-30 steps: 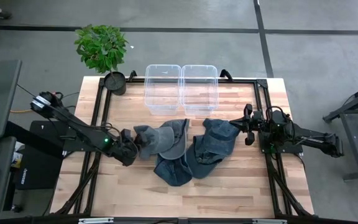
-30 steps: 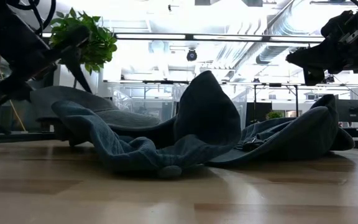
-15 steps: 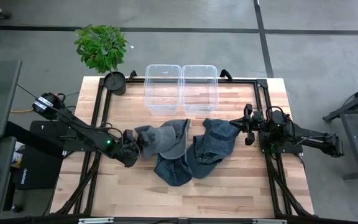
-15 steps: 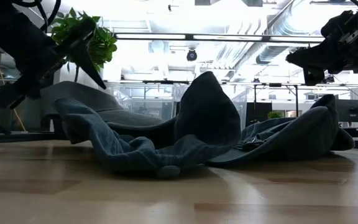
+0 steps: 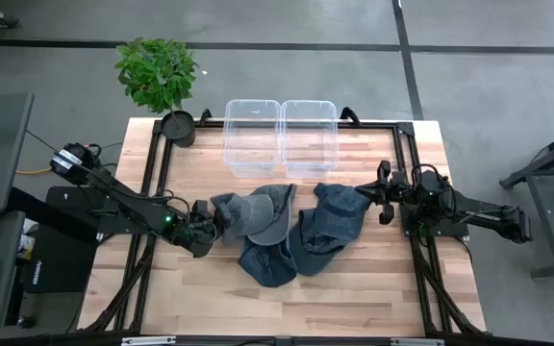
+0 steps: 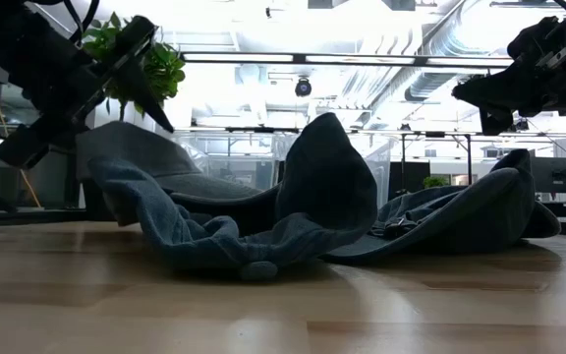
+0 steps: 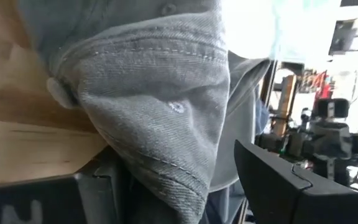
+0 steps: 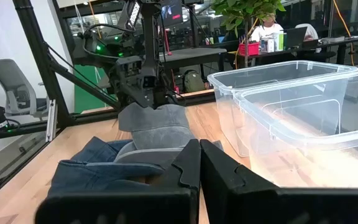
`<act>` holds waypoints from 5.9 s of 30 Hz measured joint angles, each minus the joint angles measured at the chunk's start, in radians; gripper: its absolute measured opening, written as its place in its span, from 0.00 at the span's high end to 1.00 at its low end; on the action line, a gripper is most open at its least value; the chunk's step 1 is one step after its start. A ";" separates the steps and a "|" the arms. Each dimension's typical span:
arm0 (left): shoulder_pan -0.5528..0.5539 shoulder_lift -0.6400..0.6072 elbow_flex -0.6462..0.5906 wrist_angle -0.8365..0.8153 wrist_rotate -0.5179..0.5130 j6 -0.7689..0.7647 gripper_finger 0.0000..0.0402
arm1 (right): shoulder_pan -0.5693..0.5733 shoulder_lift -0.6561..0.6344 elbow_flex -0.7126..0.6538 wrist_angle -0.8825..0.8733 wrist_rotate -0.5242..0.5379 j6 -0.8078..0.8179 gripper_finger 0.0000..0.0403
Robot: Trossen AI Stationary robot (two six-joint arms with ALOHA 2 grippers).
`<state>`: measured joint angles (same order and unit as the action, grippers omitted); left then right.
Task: Pick & Place hat
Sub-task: Put the left gray cap into the right transparent bin
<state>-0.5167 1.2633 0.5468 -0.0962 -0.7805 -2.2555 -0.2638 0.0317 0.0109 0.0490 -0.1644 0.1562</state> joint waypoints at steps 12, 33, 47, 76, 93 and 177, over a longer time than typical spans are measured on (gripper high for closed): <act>0.066 0.024 0.000 0.008 0.125 0.070 0.48 | 0.000 0.000 0.000 0.000 0.000 0.000 1.00; 0.245 0.037 0.000 0.106 0.389 0.292 0.48 | 0.000 0.000 0.000 0.000 0.000 0.000 1.00; 0.242 0.037 0.000 0.102 0.398 0.320 0.81 | 0.000 0.000 0.000 0.000 0.000 0.000 1.00; 0.242 -0.158 0.072 0.033 0.371 0.621 1.00 | 0.000 0.000 0.000 0.000 0.000 0.000 1.00; 0.242 -0.195 0.249 -0.176 0.377 0.818 1.00 | 0.000 0.000 0.000 0.000 0.000 0.000 1.00; 0.242 -0.192 0.320 -0.125 0.372 0.918 1.00 | 0.162 1.481 0.667 0.601 0.038 -0.898 0.33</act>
<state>-0.2746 1.0714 0.8665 -0.2216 -0.4084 -1.3376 -0.1017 1.5124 0.6783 0.6497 -0.1269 -0.7418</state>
